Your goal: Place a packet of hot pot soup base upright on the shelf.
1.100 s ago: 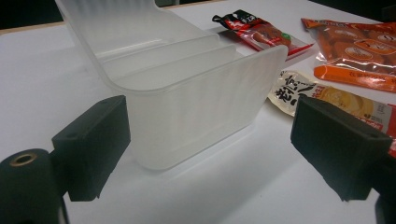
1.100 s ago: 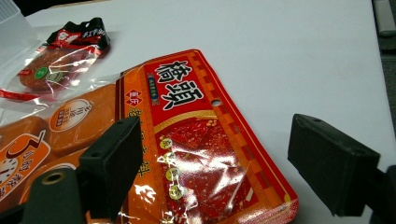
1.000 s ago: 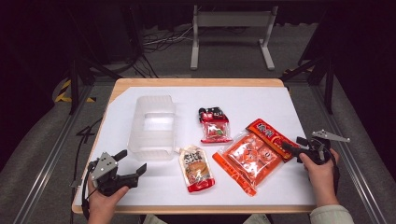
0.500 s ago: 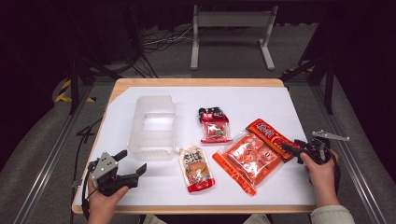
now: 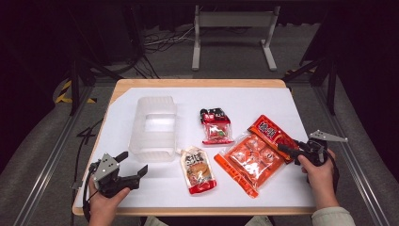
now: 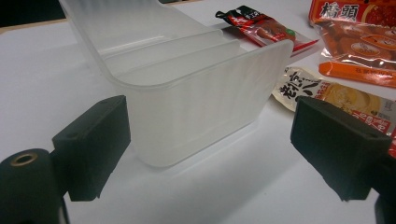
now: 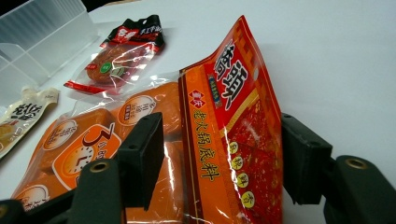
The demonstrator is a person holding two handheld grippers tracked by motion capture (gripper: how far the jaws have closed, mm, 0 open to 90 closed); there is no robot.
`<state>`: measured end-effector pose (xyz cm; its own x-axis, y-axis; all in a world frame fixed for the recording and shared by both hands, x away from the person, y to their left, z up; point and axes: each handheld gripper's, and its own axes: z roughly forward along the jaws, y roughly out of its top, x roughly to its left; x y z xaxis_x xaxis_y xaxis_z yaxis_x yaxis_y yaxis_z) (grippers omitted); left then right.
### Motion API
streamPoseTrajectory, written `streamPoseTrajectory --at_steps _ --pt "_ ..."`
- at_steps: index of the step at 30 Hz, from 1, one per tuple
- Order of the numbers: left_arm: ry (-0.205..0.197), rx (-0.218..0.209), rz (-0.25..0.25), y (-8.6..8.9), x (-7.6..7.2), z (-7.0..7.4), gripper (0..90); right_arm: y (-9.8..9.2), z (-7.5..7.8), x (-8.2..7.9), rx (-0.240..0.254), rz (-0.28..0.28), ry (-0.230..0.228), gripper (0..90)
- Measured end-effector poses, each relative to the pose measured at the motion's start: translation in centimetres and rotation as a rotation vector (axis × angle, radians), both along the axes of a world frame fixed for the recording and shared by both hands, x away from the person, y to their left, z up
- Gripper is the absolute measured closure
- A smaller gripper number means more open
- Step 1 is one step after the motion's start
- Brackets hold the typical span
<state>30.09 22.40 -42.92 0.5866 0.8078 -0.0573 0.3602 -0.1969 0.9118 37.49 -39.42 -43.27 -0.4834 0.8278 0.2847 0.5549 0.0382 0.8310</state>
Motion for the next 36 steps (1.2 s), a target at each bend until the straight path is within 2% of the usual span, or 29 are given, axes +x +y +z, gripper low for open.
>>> streamPoseTrajectory --at_steps 4,8,12,15,20,24,25,27,28,29,30,31,34,36 --pt "0.003 -0.003 0.002 0.0 -0.1 0.0 13.0 0.0 -0.3 0.3 -0.001 0.004 0.007 44.2" --pt "0.006 0.0 0.005 0.1 -0.1 -0.1 13.0 0.4 -0.5 0.5 -0.054 -0.014 0.001 54.1" --pt "0.01 0.001 0.009 0.1 -0.2 -0.1 13.1 0.8 -0.7 0.6 -0.117 -0.03 -0.027 61.8" --pt "0.013 -0.001 0.012 0.1 -0.3 -0.1 13.1 0.7 -0.8 0.8 -0.12 -0.045 -0.018 63.3" --pt "0.01 -0.002 0.015 0.2 -0.3 -0.2 13.1 0.8 -0.8 1.3 -0.138 -0.039 0.025 66.3" --pt "0.01 -0.001 0.016 0.2 -0.3 -0.1 13.1 0.6 -0.9 1.6 -0.125 -0.057 0.058 75.1" --pt "0.011 -0.001 0.016 0.2 -0.3 -0.1 13.1 0.6 -0.9 1.7 -0.135 -0.055 0.062 77.0" --pt "0.014 -0.003 0.015 0.2 -0.3 -0.1 13.1 0.6 -1.0 1.7 -0.152 -0.038 0.07 85.3" --pt "0.014 -0.003 0.015 0.2 -0.3 -0.1 13.1 0.8 -1.0 1.9 -0.157 0.001 0.082 87.0" --pt "0.018 -0.02 0.015 0.3 -0.2 -0.1 13.1 1.1 -1.0 1.9 -0.186 0.008 0.084 89.4" --pt "0.029 -0.067 0.016 0.5 0.1 0.0 13.2 1.2 -1.0 1.9 -0.181 0.005 0.089 89.9" --pt "0.032 -0.079 0.019 0.6 0.3 0.0 13.2 1.1 -1.0 1.9 -0.174 0.004 0.09 90.0" --pt "0.026 -0.094 0.022 0.7 0.3 0.2 13.2 0.9 -1.0 2.0 -0.148 0.002 0.098 90.0" --pt "0.022 -0.084 0.022 0.8 0.3 0.3 13.2 1.0 -1.0 1.9 -0.156 0.002 0.095 90.0"
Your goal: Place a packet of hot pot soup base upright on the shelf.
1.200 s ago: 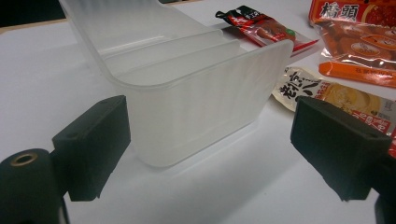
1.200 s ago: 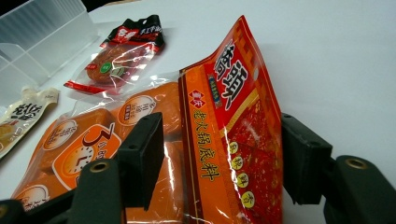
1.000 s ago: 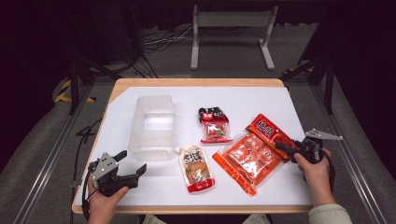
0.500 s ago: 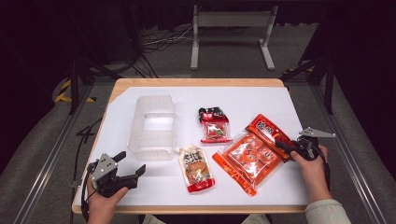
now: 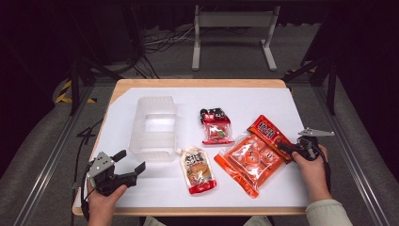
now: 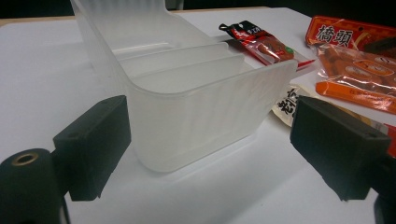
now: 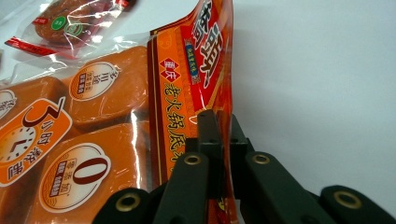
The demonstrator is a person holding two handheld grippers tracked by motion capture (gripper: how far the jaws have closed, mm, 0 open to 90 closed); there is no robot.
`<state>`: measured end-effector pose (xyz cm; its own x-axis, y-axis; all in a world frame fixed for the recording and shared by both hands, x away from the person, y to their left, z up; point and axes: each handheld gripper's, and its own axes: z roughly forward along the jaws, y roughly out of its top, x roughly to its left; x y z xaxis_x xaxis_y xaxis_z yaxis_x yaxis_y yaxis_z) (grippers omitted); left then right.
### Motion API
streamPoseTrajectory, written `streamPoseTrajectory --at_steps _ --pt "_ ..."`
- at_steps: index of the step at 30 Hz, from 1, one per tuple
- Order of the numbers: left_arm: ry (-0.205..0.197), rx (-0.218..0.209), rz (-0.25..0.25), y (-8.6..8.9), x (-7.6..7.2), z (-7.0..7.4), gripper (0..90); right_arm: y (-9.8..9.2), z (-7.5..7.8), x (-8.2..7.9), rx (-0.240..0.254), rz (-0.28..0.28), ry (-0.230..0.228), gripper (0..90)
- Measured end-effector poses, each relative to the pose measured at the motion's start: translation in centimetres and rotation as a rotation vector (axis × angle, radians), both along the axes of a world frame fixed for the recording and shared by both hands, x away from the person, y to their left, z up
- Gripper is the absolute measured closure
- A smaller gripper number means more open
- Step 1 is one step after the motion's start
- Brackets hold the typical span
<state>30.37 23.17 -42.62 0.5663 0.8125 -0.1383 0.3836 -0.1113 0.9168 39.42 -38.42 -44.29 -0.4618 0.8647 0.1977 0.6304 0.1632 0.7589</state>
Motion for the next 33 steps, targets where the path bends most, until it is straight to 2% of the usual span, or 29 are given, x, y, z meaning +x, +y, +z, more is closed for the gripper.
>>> streamPoseTrajectory --at_steps 3,9,14,19,24,28,29,33 --pt "-0.01 0.038 0.011 -0.1 0.0 0.1 13.1 0.0 0.1 -0.1 0.012 -0.013 0.001 90.0" --pt "-0.021 0.047 0.03 -0.1 -0.1 0.7 13.0 -0.1 0.4 -0.2 0.012 -0.016 -0.009 90.0" --pt "-0.02 0.043 0.033 0.0 -0.2 1.2 13.1 -0.2 1.4 -0.6 0.016 -0.023 -0.014 90.0" --pt "-0.019 0.045 0.031 -0.1 -0.3 1.4 13.1 -0.4 3.1 -1.2 0.039 -0.023 -0.039 90.0" --pt "0.003 0.009 0.007 0.0 -0.3 2.1 16.0 -0.4 5.1 -2.1 0.067 -0.014 -0.082 90.0" --pt "-0.002 0.011 -0.009 -0.1 -0.2 2.8 16.4 -0.1 6.3 -2.6 0.063 -0.006 -0.105 90.0" --pt "-0.007 0.014 -0.016 -0.2 -0.2 3.1 16.4 0.1 7.0 -2.9 0.081 -0.002 -0.11 90.0" --pt "-0.016 0.019 -0.025 -0.4 -0.1 3.6 16.4 0.4 8.1 -3.2 0.098 0.019 -0.124 90.0"
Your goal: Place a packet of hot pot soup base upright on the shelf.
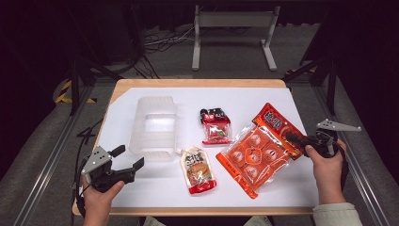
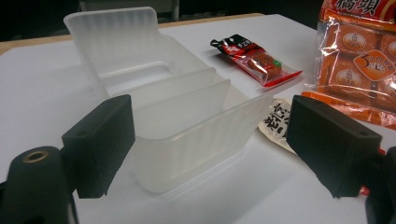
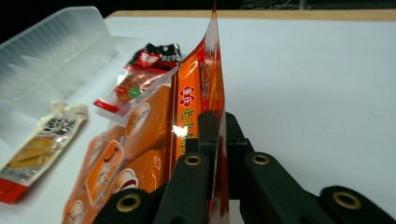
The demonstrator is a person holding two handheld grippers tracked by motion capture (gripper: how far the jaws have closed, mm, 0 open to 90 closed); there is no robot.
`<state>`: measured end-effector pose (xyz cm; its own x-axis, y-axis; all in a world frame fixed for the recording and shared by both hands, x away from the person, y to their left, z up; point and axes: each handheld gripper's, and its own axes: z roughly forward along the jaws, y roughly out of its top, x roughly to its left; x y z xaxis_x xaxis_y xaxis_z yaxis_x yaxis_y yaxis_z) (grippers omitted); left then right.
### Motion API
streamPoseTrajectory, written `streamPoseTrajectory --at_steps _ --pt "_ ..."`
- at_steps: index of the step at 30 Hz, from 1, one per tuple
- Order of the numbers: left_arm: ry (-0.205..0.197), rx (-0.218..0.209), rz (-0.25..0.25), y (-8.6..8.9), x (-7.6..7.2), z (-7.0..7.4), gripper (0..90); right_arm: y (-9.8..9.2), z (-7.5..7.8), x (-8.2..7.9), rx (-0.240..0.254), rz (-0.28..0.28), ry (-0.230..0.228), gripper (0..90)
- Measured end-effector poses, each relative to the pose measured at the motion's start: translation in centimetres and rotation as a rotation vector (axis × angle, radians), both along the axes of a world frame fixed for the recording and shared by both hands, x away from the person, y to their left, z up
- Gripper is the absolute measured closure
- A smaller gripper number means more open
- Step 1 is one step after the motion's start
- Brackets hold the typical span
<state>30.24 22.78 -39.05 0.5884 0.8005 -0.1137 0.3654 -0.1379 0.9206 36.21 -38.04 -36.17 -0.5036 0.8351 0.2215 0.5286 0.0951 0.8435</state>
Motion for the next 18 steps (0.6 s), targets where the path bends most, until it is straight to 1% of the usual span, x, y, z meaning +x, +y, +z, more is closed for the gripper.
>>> streamPoseTrajectory --at_steps 3,6,8,11,12,16,17,18 --pt "-0.002 -0.005 0.002 -0.1 0.2 0.3 16.9 0.6 1.2 -0.3 -0.003 0.029 -0.022 90.0" --pt "0.0 -0.014 -0.003 0.0 0.3 0.6 16.9 1.3 2.6 -0.8 -0.001 0.059 -0.032 90.0" --pt "0.013 -0.033 -0.011 0.1 0.3 1.0 16.9 1.8 3.5 -1.1 -0.001 0.09 -0.049 90.0" --pt "-0.001 -0.039 -0.01 0.2 0.3 1.3 16.5 2.9 5.1 -1.7 -0.04 0.107 -0.084 90.0" --pt "-0.001 -0.045 -0.012 0.3 0.3 1.4 16.3 3.1 5.4 -1.9 -0.043 0.115 -0.087 90.0" --pt "-0.009 -0.043 0.0 0.5 0.3 1.6 15.1 4.2 7.1 -2.6 -0.053 0.158 -0.118 90.0" --pt "-0.011 -0.041 0.003 0.5 0.3 1.7 15.1 4.2 7.1 -2.6 -0.053 0.158 -0.118 90.0" --pt "-0.014 -0.038 0.004 0.5 0.3 1.7 15.0 4.4 7.4 -2.8 -0.053 0.165 -0.123 90.0"
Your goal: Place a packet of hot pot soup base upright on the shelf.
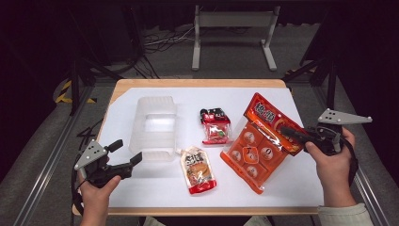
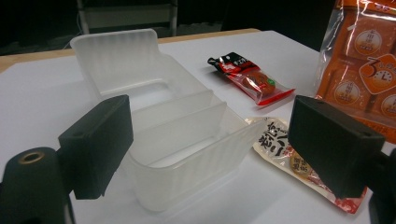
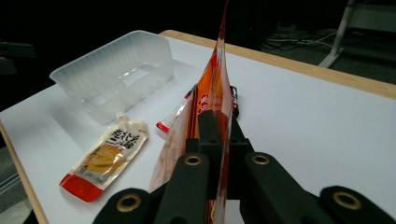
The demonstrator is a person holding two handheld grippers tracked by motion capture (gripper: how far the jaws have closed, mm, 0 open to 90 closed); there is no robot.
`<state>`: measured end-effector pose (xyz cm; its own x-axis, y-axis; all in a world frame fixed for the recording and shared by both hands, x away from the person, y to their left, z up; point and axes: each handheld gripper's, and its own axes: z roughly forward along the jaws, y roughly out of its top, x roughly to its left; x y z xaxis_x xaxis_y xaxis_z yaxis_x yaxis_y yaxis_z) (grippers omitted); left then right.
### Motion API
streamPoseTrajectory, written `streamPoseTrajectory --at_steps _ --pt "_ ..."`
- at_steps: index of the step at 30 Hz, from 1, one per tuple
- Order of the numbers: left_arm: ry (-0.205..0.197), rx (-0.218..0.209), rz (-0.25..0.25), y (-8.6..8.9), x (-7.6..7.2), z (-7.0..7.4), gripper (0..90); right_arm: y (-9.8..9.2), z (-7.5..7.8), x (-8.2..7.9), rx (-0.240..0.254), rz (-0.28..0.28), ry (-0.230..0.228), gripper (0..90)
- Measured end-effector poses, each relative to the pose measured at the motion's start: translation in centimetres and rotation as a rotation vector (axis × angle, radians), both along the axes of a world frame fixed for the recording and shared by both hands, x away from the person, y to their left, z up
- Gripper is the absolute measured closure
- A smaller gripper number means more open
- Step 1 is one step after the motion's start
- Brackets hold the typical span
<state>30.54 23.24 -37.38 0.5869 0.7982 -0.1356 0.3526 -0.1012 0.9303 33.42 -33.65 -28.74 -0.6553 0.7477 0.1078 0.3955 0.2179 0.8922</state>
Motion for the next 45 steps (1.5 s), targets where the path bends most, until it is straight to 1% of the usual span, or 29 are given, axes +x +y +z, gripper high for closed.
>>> streamPoseTrajectory --at_steps 1,2,4,5,7,9,11,14,15,17,18,19,20,24,27,29,31,33,34,35,36,38,39,40,41,42,43,44,45 --pt "-0.003 0.001 0.001 0.0 0.0 0.0 15.1 0.3 0.6 -0.3 -0.002 0.02 -0.013 90.0" --pt "-0.009 0.004 0.004 -0.1 0.0 0.0 15.1 0.3 0.6 -0.3 -0.002 0.02 -0.013 90.0" --pt "-0.024 0.004 0.011 -0.2 -0.1 0.0 15.0 0.7 1.3 -0.6 -0.01 0.049 -0.033 90.0" --pt "-0.027 -0.002 0.007 -0.3 -0.1 0.1 15.5 0.9 1.5 -0.7 -0.014 0.058 -0.039 90.0" --pt "-0.029 -0.008 -0.014 -0.3 0.0 0.1 20.9 1.3 2.0 -1.0 -0.028 0.075 -0.053 90.0" --pt "-0.042 -0.011 -0.017 -0.5 0.0 0.2 21.5 1.7 2.5 -1.2 -0.048 0.094 -0.067 90.0" --pt "-0.053 -0.012 -0.026 -0.7 0.0 0.3 21.9 1.9 2.8 -1.3 -0.061 0.099 -0.076 90.0" --pt "-0.065 0.001 -0.029 -1.2 0.2 0.4 22.1 2.0 3.2 -1.2 -0.07 0.098 -0.087 90.0" --pt "-0.065 0.001 -0.039 -1.3 0.3 0.3 22.2 2.0 3.3 -1.1 -0.068 0.101 -0.087 90.0" --pt "-0.043 -0.011 -0.062 -1.7 0.5 0.3 22.3 2.0 3.5 -1.0 -0.063 0.105 -0.092 90.0" --pt "-0.043 -0.015 -0.082 -2.0 0.6 0.2 24.2 2.0 3.7 -0.9 -0.059 0.107 -0.094 90.0" --pt "-0.046 -0.007 -0.085 -2.2 0.6 0.3 26.0 2.1 3.9 -0.9 -0.057 0.108 -0.097 90.0" --pt "-0.051 -0.004 -0.092 -2.6 0.7 0.3 25.6 2.1 4.0 -0.8 -0.056 0.111 -0.1 90.0" --pt "-0.038 -0.01 -0.125 -3.5 1.0 0.4 26.1 2.7 4.9 -0.7 -0.056 0.139 -0.108 90.0" --pt "-0.056 -0.018 -0.14 -4.3 1.3 0.4 25.5 3.4 5.6 -0.6 -0.057 0.16 -0.119 90.0" --pt "-0.071 -0.015 -0.159 -4.8 1.4 0.4 25.9 3.9 6.1 -0.5 -0.058 0.174 -0.126 90.0" --pt "-0.067 -0.014 -0.158 -5.3 1.5 0.4 24.2 4.5 6.6 -0.5 -0.055 0.193 -0.131 90.0" --pt "-0.065 -0.024 -0.184 -5.8 1.7 0.5 25.1 5.1 7.0 -0.4 -0.058 0.21 -0.14 90.0" --pt "-0.065 -0.023 -0.189 -6.0 1.7 0.6 25.2 5.5 7.2 -0.4 -0.058 0.218 -0.144 90.0" --pt "-0.069 -0.012 -0.205 -6.1 1.8 0.7 25.7 5.7 7.3 -0.3 -0.054 0.225 -0.146 90.0" --pt "-0.068 -0.015 -0.219 -6.4 1.8 0.8 25.7 5.9 7.5 -0.2 -0.051 0.231 -0.147 90.0" --pt "-0.076 -0.012 -0.231 -6.8 1.9 1.0 24.5 6.4 7.7 -0.1 -0.049 0.247 -0.153 90.0" --pt "-0.081 -0.021 -0.242 -7.0 2.0 1.0 23.1 6.7 7.9 -0.1 -0.046 0.259 -0.156 90.0" --pt "-0.081 -0.032 -0.248 -7.2 2.1 1.1 20.4 7.0 8.0 0.0 -0.045 0.268 -0.158 90.0" --pt "-0.081 -0.032 -0.248 -7.2 2.1 1.1 18.0 7.2 8.1 0.0 -0.046 0.276 -0.162 90.0" --pt "-0.103 -0.022 -0.265 -7.7 2.3 1.3 16.9 7.5 8.2 0.1 -0.046 0.284 -0.164 90.0" --pt "-0.106 -0.024 -0.274 -8.0 2.4 1.4 16.1 7.8 8.3 0.1 -0.046 0.296 -0.167 90.0" --pt "-0.106 -0.024 -0.274 -8.0 2.4 1.4 14.5 7.8 8.3 0.1 -0.046 0.296 -0.167 90.0" --pt "-0.101 -0.028 -0.287 -8.5 2.6 1.5 12.6 8.3 8.5 0.2 -0.05 0.312 -0.173 90.0"
